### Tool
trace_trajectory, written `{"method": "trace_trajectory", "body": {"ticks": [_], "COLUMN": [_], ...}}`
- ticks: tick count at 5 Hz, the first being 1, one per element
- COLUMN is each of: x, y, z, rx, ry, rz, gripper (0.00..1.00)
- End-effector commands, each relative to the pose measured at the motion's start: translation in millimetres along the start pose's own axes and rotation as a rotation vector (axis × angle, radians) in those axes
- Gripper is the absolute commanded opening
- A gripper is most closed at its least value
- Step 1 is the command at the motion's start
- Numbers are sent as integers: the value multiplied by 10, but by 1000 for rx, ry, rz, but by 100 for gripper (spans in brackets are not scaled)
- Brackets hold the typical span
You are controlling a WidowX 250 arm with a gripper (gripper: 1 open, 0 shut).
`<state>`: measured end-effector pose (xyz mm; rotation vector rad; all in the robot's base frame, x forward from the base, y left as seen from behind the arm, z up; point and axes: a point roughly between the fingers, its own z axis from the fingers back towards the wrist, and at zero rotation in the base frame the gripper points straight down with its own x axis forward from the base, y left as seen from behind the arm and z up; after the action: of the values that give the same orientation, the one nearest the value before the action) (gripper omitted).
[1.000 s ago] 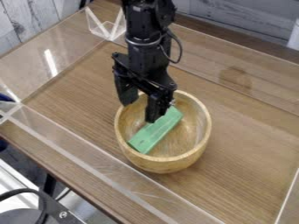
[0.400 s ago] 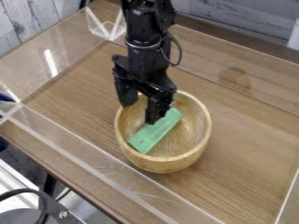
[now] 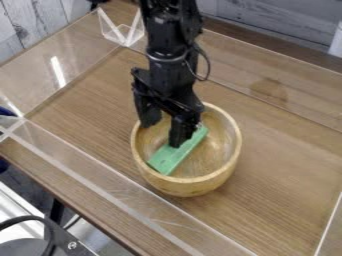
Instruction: Remove the green block from inside the brown bowl and put it on the table
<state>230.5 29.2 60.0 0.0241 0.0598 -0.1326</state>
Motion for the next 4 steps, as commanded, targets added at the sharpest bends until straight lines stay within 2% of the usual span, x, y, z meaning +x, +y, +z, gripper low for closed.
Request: {"method": "trace_trajectory", "body": {"ticks": [1, 2, 4], "x": [49, 54, 64], "y": [7, -1, -8], "z": [-10, -91, -152], "rx": [9, 10, 7], "ry": [-17, -1, 7], "rz": [-6, -7, -3], "gripper": [100, 100, 100]}}
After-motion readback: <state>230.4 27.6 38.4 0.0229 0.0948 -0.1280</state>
